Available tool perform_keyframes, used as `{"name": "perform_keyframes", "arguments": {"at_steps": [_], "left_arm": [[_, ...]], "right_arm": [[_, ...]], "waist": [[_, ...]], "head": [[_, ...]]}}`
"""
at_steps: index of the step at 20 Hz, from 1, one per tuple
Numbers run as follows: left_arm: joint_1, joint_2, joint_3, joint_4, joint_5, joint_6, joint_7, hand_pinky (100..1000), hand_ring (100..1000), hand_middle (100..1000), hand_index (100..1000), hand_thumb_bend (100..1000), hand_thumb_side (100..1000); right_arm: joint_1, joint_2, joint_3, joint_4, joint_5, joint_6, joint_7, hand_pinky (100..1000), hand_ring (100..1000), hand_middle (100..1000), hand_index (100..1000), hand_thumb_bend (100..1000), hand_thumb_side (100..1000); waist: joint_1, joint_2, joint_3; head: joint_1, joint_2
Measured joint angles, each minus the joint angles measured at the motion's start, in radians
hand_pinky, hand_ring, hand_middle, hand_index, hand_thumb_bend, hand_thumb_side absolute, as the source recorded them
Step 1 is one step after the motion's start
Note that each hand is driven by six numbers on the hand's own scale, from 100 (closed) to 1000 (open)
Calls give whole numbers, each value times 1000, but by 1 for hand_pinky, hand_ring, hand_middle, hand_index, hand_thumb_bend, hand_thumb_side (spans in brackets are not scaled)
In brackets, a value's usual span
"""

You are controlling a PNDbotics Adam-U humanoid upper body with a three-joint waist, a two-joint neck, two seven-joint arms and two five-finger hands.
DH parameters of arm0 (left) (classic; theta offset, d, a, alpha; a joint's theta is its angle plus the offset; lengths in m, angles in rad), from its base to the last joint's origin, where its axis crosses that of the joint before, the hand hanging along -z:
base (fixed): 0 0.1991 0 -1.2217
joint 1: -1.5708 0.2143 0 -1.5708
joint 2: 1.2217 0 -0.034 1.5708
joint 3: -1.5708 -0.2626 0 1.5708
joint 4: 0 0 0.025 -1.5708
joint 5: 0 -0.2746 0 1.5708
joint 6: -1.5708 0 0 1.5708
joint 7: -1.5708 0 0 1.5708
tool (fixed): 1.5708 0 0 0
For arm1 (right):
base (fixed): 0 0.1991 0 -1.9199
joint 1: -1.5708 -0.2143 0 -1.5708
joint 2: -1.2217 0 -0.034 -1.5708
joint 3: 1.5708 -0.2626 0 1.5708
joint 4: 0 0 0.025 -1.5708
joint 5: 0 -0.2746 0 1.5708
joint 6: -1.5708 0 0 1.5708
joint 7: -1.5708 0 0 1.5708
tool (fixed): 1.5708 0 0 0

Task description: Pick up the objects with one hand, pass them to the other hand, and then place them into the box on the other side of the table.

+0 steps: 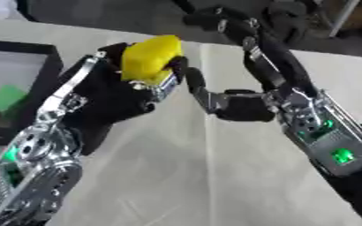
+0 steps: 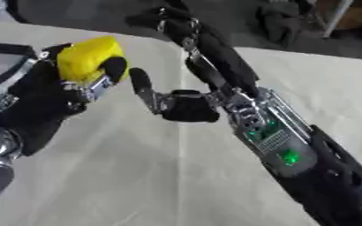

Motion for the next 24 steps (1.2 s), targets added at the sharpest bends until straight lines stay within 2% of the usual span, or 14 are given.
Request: {"name": "perform_keyframes", "arguments": {"at_steps": [7, 11, 14, 19, 24], "left_arm": [[60, 94, 48, -1, -2, -22, 22, 895, 100, 452, 301, 315, 100], [89, 175, 82, -6, -27, -24, 24, 895, 100, 457, 308, 307, 100], [111, 249, 115, -6, -61, -18, 18, 891, 100, 460, 311, 305, 100], [139, 366, 161, -6, -122, 3, -3, 882, 100, 462, 313, 299, 100], [161, 451, 195, -6, -173, 27, -27, 874, 100, 464, 315, 294, 100]], "right_arm": [[1, -32, -45, 2, -1, 38, -43, 790, 833, 794, 864, 100, 306], [10, -66, -86, 3, -16, 64, -91, 796, 842, 804, 868, 100, 274], [38, -111, -135, 3, -27, 90, -136, 792, 840, 798, 862, 100, 259], [113, -186, -236, 3, -60, 185, -239, 782, 837, 794, 857, 100, 268], [186, -241, -317, 3, -93, 272, -338, 781, 835, 793, 854, 100, 264]], "waist": [[10, -2, 0], [18, -4, -3], [21, -4, -8], [21, -3, -15], [11, 12, -25]], "head": [[-6, 1], [-14, 1], [-10, 1], [27, 0], [104, -4]]}}
